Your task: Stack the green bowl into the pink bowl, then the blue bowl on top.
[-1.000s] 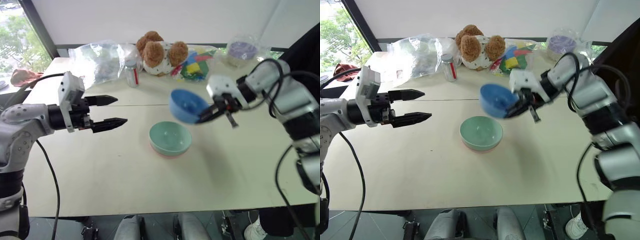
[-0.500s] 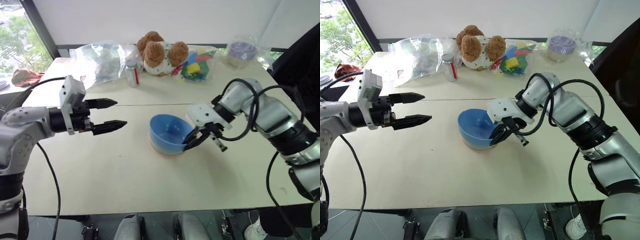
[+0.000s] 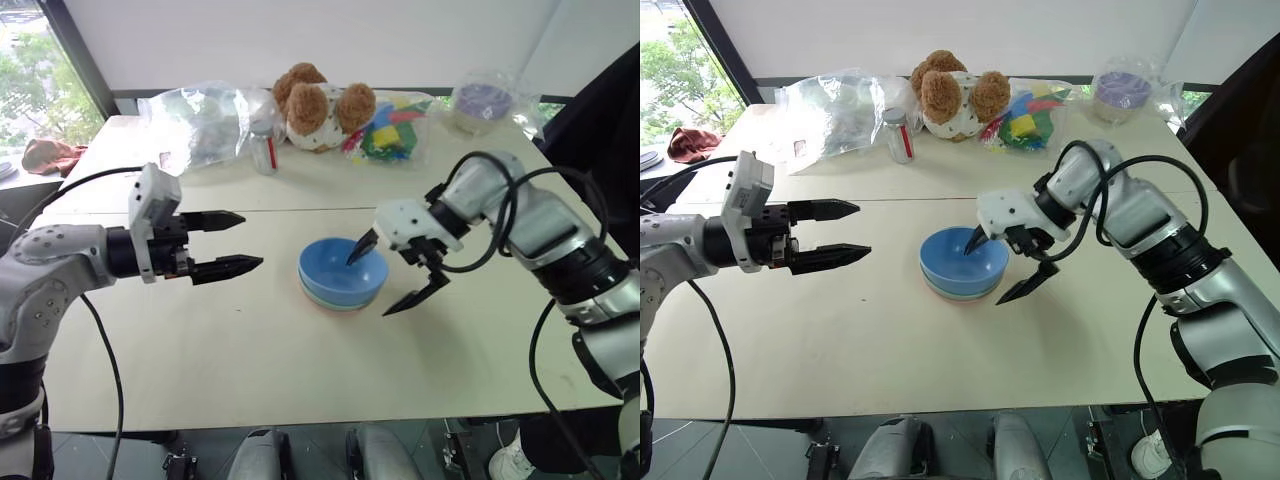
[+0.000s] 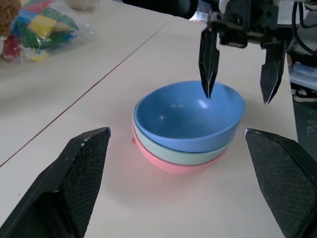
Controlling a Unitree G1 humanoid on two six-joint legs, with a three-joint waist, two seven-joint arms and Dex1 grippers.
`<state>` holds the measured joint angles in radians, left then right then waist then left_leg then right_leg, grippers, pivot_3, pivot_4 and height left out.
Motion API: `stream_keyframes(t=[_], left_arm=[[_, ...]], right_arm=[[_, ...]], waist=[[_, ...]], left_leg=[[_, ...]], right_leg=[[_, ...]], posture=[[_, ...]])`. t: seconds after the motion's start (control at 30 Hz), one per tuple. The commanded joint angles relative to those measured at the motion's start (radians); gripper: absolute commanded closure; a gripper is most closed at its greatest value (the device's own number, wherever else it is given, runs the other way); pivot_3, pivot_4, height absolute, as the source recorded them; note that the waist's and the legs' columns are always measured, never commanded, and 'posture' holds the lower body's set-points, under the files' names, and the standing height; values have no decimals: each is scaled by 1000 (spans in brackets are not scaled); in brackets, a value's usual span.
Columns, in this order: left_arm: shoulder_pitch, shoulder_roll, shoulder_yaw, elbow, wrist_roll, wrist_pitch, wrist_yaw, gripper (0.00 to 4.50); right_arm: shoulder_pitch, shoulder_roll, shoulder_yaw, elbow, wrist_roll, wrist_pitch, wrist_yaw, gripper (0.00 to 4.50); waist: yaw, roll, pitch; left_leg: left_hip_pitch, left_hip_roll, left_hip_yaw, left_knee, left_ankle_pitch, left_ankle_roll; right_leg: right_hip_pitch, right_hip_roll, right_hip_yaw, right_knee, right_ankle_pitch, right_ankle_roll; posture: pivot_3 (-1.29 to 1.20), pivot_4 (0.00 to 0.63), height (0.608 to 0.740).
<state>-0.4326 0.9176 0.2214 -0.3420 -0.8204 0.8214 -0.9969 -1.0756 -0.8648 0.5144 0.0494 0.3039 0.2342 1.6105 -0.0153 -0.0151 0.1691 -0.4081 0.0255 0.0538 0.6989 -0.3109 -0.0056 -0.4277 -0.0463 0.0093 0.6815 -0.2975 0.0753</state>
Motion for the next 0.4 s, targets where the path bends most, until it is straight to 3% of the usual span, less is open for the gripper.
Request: stream_keyframes(t=[0.03, 0.13, 0.4], left_arm=[[9, 24, 37, -40, -22, 4, -3, 0], [35, 32, 42, -54, -18, 0, -7, 0], [98, 42, 34, -87, -14, 3, -8, 0]], right_arm=[[1, -75, -187, -75, 85, 150, -39, 28], [80, -137, -315, -155, 162, 314, -106, 28], [485, -223, -661, -394, 291, 619, -363, 28]], waist=[[3, 0, 0], [6, 0, 0], [0, 0, 0]], left_leg=[[0, 0, 0, 0, 0, 0], [0, 0, -1, -1, 0, 0], [1, 0, 0, -1, 0, 0]], right_leg=[[0, 0, 0, 0, 0, 0], [1, -1, 0, -1, 0, 0], [2, -2, 0, -1, 0, 0]], posture=[[0, 150, 740], [0, 150, 740], [0, 150, 740]])
